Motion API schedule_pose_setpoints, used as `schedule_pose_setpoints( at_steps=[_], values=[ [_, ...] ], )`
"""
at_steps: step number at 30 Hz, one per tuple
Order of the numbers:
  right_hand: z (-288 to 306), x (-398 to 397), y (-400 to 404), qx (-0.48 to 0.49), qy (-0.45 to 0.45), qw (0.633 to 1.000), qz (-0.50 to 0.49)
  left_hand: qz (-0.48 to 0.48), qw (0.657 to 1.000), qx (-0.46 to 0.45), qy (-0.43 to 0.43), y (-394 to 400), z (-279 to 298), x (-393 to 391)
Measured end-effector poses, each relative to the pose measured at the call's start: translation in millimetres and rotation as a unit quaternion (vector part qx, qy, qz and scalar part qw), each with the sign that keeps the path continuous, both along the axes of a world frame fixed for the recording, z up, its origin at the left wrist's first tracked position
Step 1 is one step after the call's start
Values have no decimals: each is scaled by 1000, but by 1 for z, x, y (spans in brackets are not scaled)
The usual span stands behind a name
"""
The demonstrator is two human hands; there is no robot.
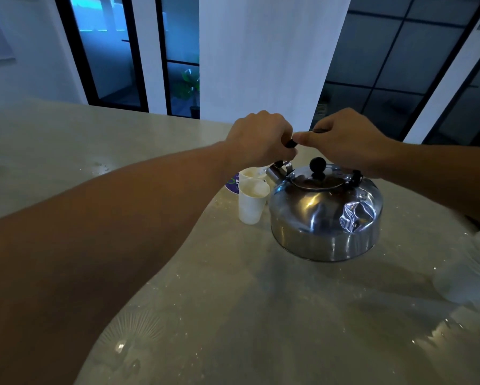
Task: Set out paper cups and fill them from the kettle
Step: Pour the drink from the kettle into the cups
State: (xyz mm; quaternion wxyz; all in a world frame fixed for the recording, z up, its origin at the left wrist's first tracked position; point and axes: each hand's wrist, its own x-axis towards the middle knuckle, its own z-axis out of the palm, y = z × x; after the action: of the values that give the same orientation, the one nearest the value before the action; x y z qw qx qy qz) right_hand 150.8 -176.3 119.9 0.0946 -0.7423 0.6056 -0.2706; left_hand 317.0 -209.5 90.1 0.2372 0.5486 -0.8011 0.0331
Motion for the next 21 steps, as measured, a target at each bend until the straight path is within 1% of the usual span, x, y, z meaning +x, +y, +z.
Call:
schedule_pose_setpoints(
  at_steps=[15,19,21],
  values=[
    [-10,2,1,24,9,1000,-11,-19,1000,5,-22,3,-9,3],
    [-12,1,5,11,5,1000,-17,-14,1000,3,-24,4,-8,2],
    [-16,-1,8,-8,-15,999,-28,-14,1000,-4,-24,6,-6,1]
  ],
)
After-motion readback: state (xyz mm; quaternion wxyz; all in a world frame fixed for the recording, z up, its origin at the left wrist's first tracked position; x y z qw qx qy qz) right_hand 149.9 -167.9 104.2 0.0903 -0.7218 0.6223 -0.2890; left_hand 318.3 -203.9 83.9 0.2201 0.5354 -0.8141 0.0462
